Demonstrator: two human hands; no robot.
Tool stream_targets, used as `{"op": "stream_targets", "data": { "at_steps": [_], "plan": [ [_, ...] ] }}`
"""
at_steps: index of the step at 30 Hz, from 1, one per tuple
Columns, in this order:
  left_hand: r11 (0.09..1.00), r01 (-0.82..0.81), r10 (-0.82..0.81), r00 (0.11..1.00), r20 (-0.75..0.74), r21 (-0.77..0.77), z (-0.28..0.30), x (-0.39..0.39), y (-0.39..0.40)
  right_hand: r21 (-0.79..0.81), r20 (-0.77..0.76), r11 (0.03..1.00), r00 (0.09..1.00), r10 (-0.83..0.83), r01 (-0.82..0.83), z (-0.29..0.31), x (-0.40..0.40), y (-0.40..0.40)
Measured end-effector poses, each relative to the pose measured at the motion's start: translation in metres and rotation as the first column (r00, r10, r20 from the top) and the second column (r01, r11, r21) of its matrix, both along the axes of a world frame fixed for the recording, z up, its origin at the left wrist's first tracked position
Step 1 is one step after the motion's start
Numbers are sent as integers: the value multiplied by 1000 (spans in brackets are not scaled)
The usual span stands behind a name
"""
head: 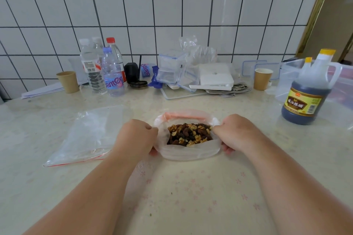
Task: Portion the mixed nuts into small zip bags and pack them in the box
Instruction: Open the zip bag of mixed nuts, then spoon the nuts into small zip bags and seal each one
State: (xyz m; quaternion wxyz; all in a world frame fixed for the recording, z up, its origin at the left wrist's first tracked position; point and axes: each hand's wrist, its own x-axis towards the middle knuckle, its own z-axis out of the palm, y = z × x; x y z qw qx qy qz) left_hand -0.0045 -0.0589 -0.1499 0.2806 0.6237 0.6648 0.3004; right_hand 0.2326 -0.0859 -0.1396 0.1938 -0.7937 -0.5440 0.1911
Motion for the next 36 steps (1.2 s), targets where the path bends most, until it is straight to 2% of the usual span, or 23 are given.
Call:
{"op": "stream_targets", "data": {
  "at_steps": [4,7,9,11,13,15,19,24,27,31,36],
  "plan": [
    [999,11,-18,982,188,40,-7,1,2,154,-71,988,997,2,9,-8,-6,7],
    [996,16,-34,975,221,84,-9,3,6,221,-118,975,993,9,17,-16,-8,12],
    [994,34,-51,985,164,103,-11,4,7,248,-56,969,998,-5,18,-19,-9,13],
    [991,72,-74,997,18,114,-14,2,8,251,25,968,999,-21,14,-19,-9,11],
    [986,105,-86,986,-146,130,-17,-1,9,190,76,982,997,-7,-8,-19,-8,9],
    [982,125,-93,972,-214,144,-19,-2,9,122,102,992,995,20,-32,-20,-8,8],
    [978,115,-71,967,-243,172,-17,-1,10,164,154,986,988,-17,-8,-21,-9,7],
    [977,51,-17,987,-163,208,-15,1,7,252,112,966,990,-82,51,-16,-15,3],
    [981,58,-23,982,-188,185,-12,4,7,195,109,981,993,-45,23,-12,-16,1],
    [989,111,-76,947,-312,95,-9,6,7,83,91,997,996,-11,3,-5,-16,-3],
    [991,137,-128,910,-394,-4,-1,6,8,19,120,1000,993,15,-17,6,-16,-3]
  ]
}}
